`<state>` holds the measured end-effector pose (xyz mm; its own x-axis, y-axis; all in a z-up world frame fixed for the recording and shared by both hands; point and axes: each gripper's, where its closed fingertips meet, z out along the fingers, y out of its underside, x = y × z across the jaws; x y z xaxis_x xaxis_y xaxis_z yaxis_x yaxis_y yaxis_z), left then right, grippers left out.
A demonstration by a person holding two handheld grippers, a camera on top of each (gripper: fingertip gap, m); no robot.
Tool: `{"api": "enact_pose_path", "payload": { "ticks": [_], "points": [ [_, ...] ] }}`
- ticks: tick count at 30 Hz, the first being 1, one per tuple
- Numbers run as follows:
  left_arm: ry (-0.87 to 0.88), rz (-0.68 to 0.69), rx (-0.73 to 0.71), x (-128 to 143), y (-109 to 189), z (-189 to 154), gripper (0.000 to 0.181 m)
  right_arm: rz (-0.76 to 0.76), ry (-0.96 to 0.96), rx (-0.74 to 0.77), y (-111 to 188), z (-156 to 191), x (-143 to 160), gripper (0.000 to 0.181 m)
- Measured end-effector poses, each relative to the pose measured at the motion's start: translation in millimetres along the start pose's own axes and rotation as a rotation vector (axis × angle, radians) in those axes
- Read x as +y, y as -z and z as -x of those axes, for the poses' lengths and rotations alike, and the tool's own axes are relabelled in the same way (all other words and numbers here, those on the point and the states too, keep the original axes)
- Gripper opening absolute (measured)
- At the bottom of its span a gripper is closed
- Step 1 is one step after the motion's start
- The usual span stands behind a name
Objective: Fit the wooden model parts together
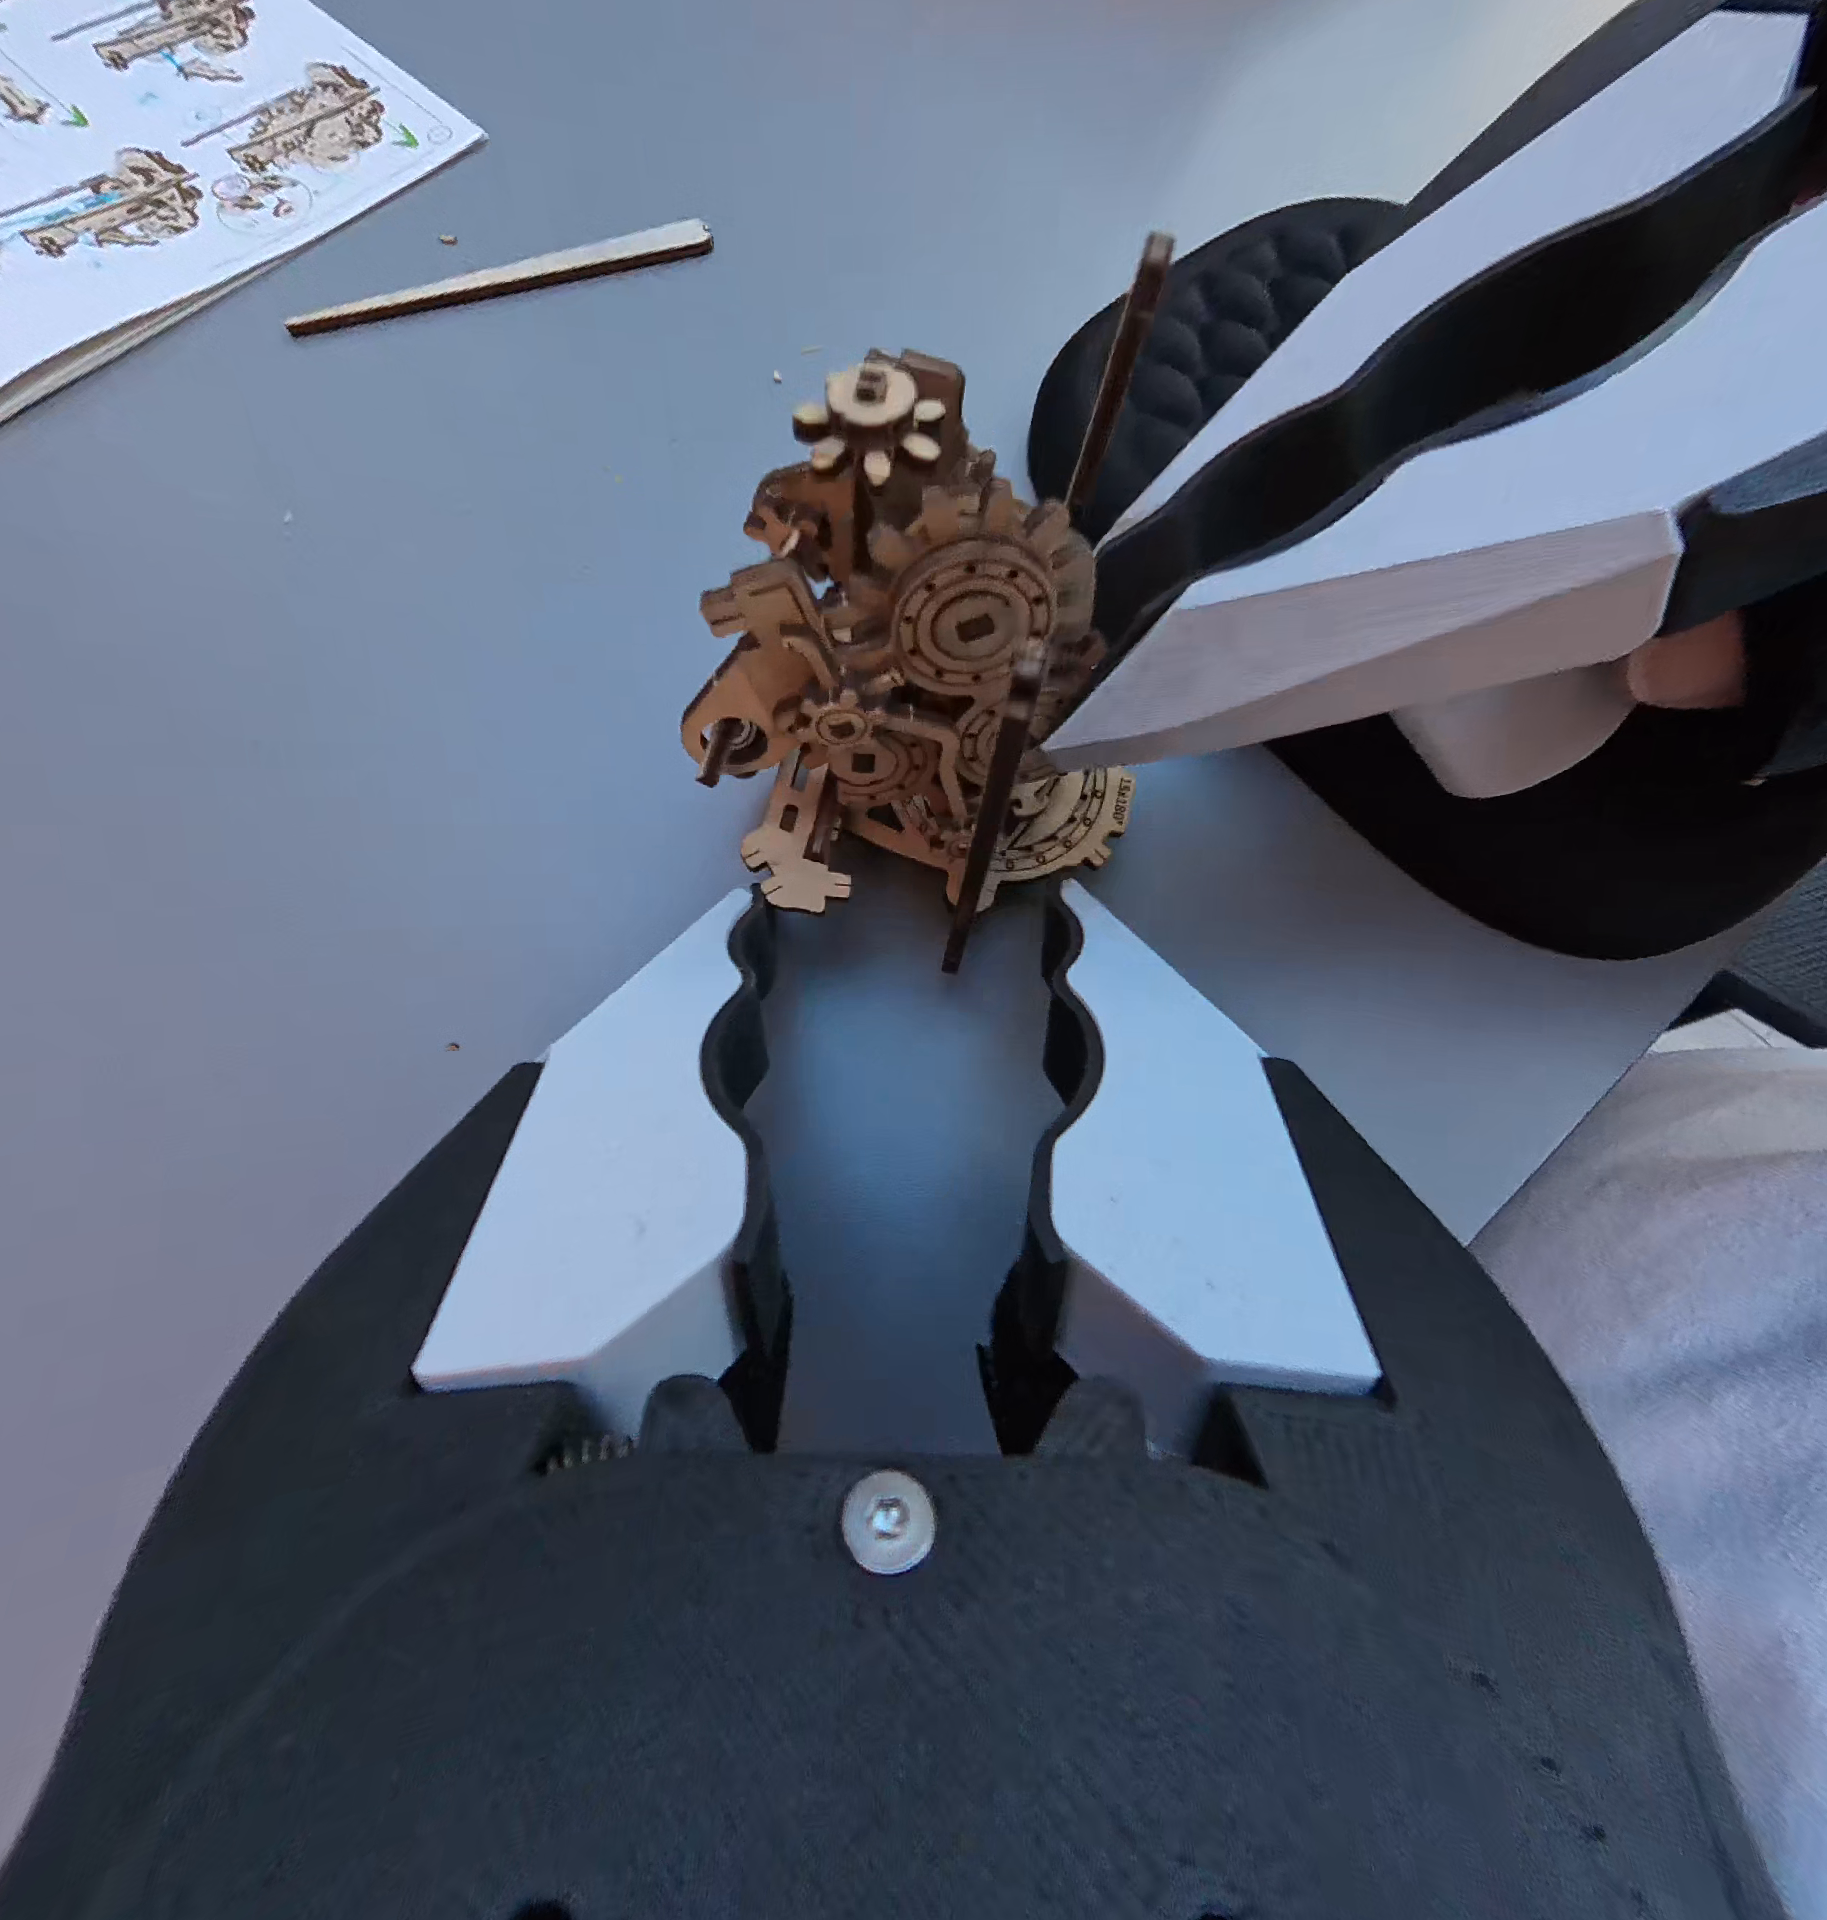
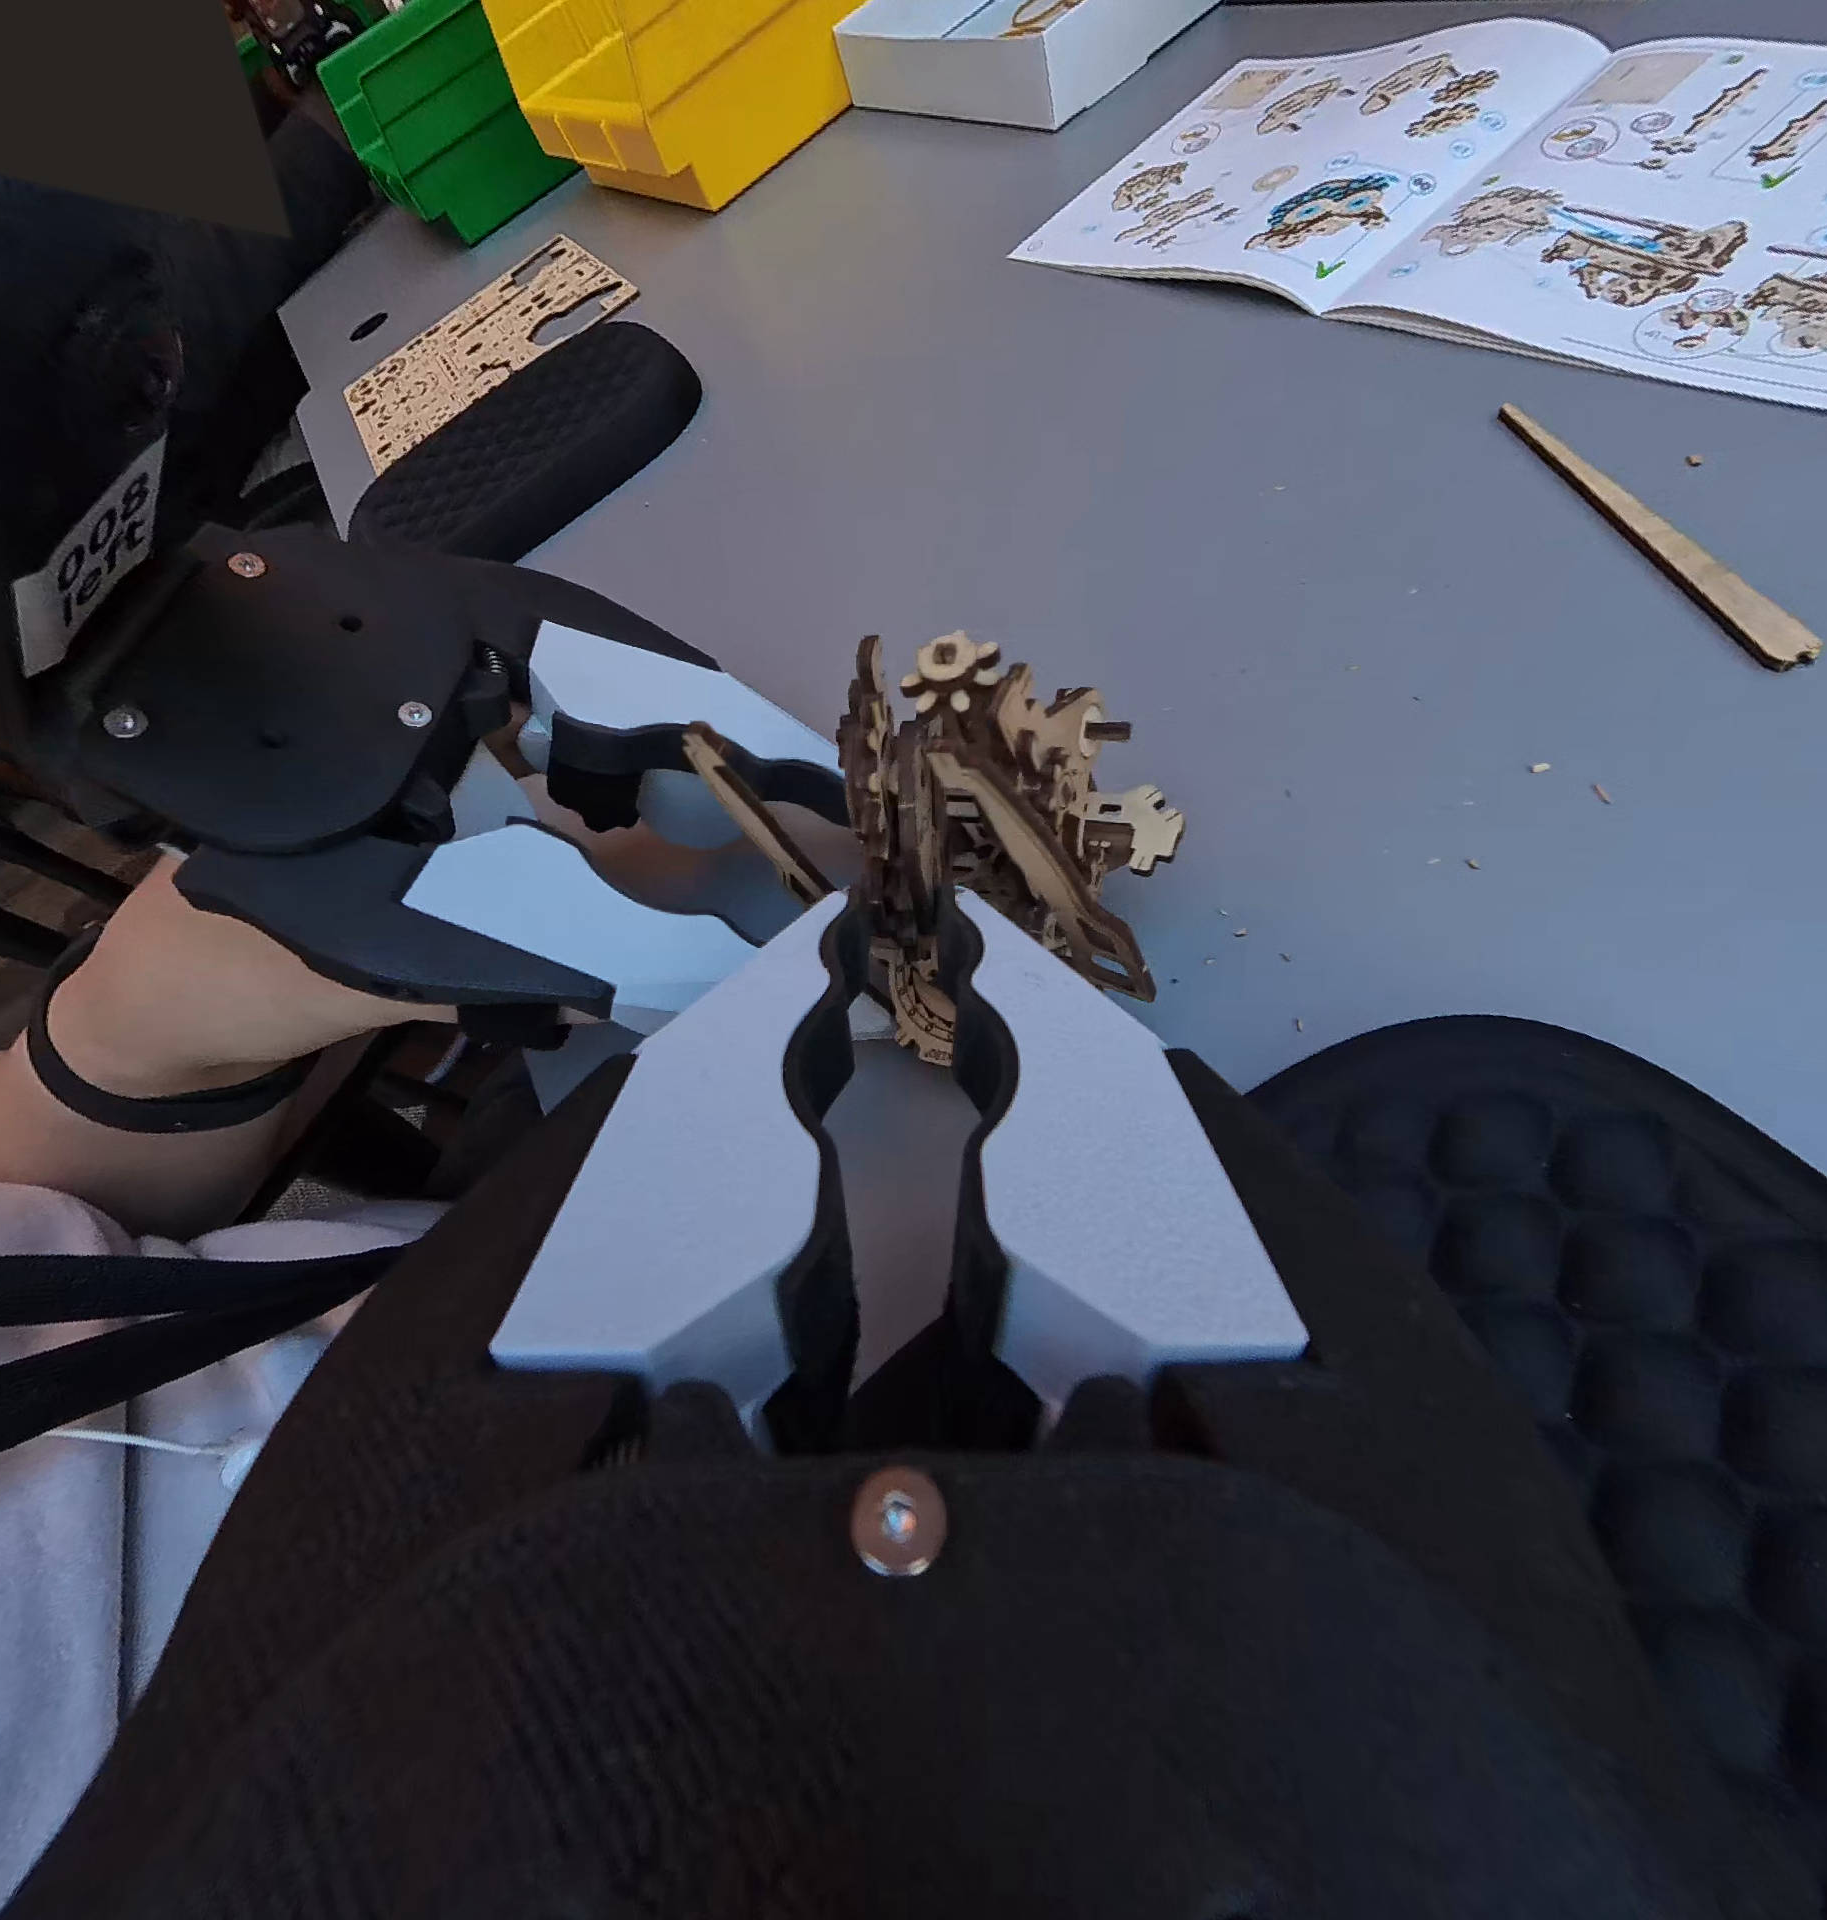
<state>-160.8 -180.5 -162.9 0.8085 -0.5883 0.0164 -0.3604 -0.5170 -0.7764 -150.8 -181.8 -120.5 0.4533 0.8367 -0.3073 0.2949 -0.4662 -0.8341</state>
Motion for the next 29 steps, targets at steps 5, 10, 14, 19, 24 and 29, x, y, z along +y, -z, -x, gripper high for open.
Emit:
{"api": "enact_pose_path", "payload": {
  "ticks": [5,10,14,19,24,29],
  "points": [
    [0.003,-0.004,-0.020,-0.6,0.4,2.7,0.040,-0.009,-0.002,0.008,0.8,-1.1,-1.3,0.011],
    [0.008,-0.007,-0.022,-1.1,0.4,2.5,0.040,-0.008,0.019,0.027,0.7,-1.1,-1.7,0.011],
    [-0.010,-0.010,-0.042,-1.9,0.1,2.0,0.040,-0.021,0.015,0.046,1.2,-2.4,-2.9,0.011],
    [-0.003,-0.011,-0.031,-2.0,0.3,1.1,0.044,-0.017,0.045,0.061,0.8,-1.4,-2.2,0.011],
    [0.081,-0.027,0.021,1.9,7.3,0.9,0.051,-0.001,0.032,0.050,-1.1,-1.7,-0.5,0.011],
    [0.056,-0.084,-0.035,8.7,24.9,12.4,0.038,0.002,0.039,0.054,-4.6,-2.4,-2.9,0.011]
  ]
}}
